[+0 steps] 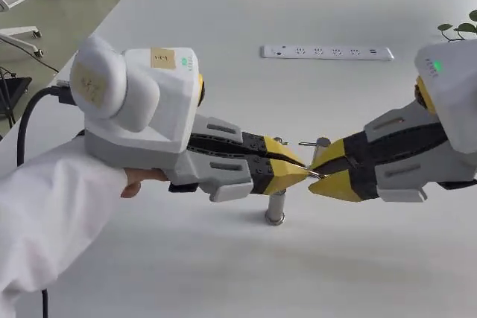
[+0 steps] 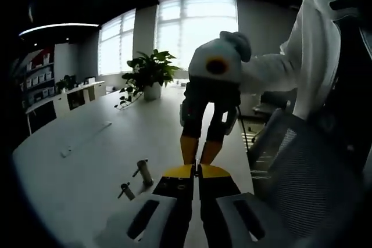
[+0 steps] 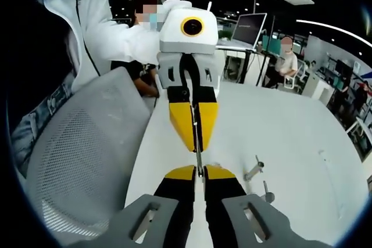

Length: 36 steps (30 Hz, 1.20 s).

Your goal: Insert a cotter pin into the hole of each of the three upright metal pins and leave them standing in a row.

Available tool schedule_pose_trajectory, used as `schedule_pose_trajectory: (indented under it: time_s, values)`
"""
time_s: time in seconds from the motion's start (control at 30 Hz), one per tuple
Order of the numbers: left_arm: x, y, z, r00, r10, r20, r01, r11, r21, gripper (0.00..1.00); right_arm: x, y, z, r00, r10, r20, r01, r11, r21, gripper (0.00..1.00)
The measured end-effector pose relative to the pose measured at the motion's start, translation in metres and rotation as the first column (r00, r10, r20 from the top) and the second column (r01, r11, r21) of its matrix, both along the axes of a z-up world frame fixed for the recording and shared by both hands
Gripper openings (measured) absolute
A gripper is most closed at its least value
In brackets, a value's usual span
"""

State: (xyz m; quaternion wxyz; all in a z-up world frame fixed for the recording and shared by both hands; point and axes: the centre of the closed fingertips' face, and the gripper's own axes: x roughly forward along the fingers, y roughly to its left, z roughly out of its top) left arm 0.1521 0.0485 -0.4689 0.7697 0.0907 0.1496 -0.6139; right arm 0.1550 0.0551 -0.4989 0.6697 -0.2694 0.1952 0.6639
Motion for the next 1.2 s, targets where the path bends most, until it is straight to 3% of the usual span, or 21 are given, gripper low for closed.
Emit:
schedule_pose_trajectory:
  time_s: [0.03, 0.33, 0.57, 0.6, 0.63, 0.7, 0.83, 0.97, 1.03, 1.13, 1.2]
  values:
    - [-0.001, -0.001, 0.0, 1.0, -0.006, -0.009, 0.006, 1.0, -0.004, 0.0, -0.001, 0.0, -0.001, 1.0, 0.003, -0.001, -0.003, 1.0, -0.004, 0.0]
    - [-0.008, 0.0, -0.019, 0.998, -0.065, 0.011, 0.064, 0.995, 0.082, 0.0, -0.015, -0.003, -0.007, 0.999, 0.049, -0.019, -0.049, 0.998, -0.035, 0.0]
    - [-0.01, -0.001, -0.029, 0.997, -0.079, -0.006, 0.079, 0.989, 0.124, 0.0, -0.018, -0.004, -0.012, 0.998, 0.066, -0.024, -0.068, 0.995, -0.069, 0.0]
    - [-0.009, 0.0, -0.03, 0.997, -0.073, -0.02, 0.075, 0.989, 0.125, 0.01, -0.019, -0.004, -0.013, 0.997, 0.068, -0.023, -0.069, 0.995, -0.073, 0.0]
    - [-0.01, 0.0, -0.032, 0.997, -0.047, -0.067, 0.055, 0.991, 0.119, 0.01, -0.018, -0.004, -0.014, 0.998, 0.065, -0.024, -0.067, 0.995, -0.075, 0.0]
    - [-0.008, 0.001, -0.03, 0.998, -0.058, -0.033, 0.061, 0.991, 0.117, 0.01, -0.017, -0.004, -0.013, 0.998, 0.059, -0.026, -0.061, 0.996, -0.071, 0.0]
    - [-0.005, 0.002, -0.03, 0.999, -0.042, -0.02, 0.044, 0.993, 0.108, 0.02, -0.015, -0.005, -0.012, 0.999, 0.047, -0.024, -0.048, 0.997, -0.064, 0.0]
    - [0.007, 0.007, -0.036, 1.0, 0.001, 0.03, -0.005, 0.991, 0.131, 0.24, -0.005, -0.008, -0.014, 1.0, 0.012, -0.014, -0.013, 0.998, -0.063, 0.0]
    - [0.009, 0.009, -0.039, 0.999, 0.018, 0.027, -0.022, 0.991, 0.129, 0.34, 0.002, -0.012, -0.017, 1.0, -0.017, -0.013, 0.016, 0.998, -0.068, 0.0]
    - [0.016, 0.014, -0.049, 0.998, 0.066, 0.018, -0.068, 0.987, 0.147, 0.33, 0.016, -0.021, -0.03, 0.998, -0.061, -0.022, 0.059, 0.995, -0.075, 0.0]
    - [0.024, 0.016, -0.054, 0.993, 0.114, 0.039, -0.119, 0.981, 0.154, 0.33, 0.019, -0.023, -0.036, 0.997, -0.071, -0.02, 0.069, 0.994, -0.084, 0.0]
